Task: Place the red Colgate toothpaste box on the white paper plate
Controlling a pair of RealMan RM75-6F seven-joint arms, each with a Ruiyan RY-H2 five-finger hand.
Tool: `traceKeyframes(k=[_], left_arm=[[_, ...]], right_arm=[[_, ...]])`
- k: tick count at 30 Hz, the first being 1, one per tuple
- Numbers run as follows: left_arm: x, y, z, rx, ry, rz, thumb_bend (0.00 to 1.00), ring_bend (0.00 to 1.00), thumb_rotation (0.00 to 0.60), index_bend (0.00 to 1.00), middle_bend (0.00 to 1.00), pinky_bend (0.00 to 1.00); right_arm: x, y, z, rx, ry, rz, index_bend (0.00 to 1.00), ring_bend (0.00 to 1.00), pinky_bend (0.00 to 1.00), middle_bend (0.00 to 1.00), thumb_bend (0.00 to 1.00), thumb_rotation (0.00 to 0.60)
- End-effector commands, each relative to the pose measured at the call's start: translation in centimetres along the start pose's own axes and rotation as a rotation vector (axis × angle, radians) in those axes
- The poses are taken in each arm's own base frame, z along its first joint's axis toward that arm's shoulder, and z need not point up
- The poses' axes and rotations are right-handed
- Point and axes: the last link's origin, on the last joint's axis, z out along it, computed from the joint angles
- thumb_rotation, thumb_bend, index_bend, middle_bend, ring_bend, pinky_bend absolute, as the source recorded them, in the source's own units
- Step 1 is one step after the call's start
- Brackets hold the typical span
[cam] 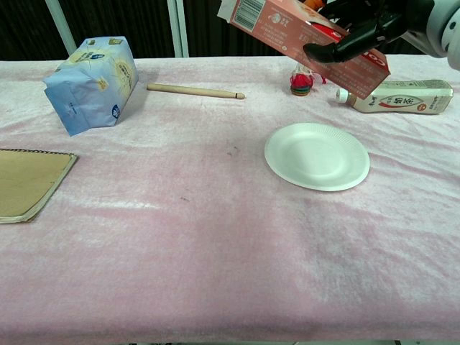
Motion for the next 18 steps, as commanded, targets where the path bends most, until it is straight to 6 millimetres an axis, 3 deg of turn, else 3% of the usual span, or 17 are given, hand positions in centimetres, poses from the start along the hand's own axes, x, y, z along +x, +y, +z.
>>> traceKeyframes(k=[1, 18], left_arm=[[0.04, 0.02, 0.0, 0.0, 0.0, -0.001, 0.37, 0.53, 0.6, 0.55, 0.66, 0.58], [0.71, 0.31, 0.29, -0.013, 0.02, 0.031, 0.37, 0.53, 0.6, 0.55, 0.66, 0.58]], right_arm=[[-0.01, -0.02, -0.01, 0.0, 0.0, 0.001, 0.53, 0.46, 0.4, 0.51, 0.47, 0.6], [0.14, -0.14, 0.11, -0.002, 0.007, 0.013, 0.53, 0.46, 0.4, 0.51, 0.47, 0.6]])
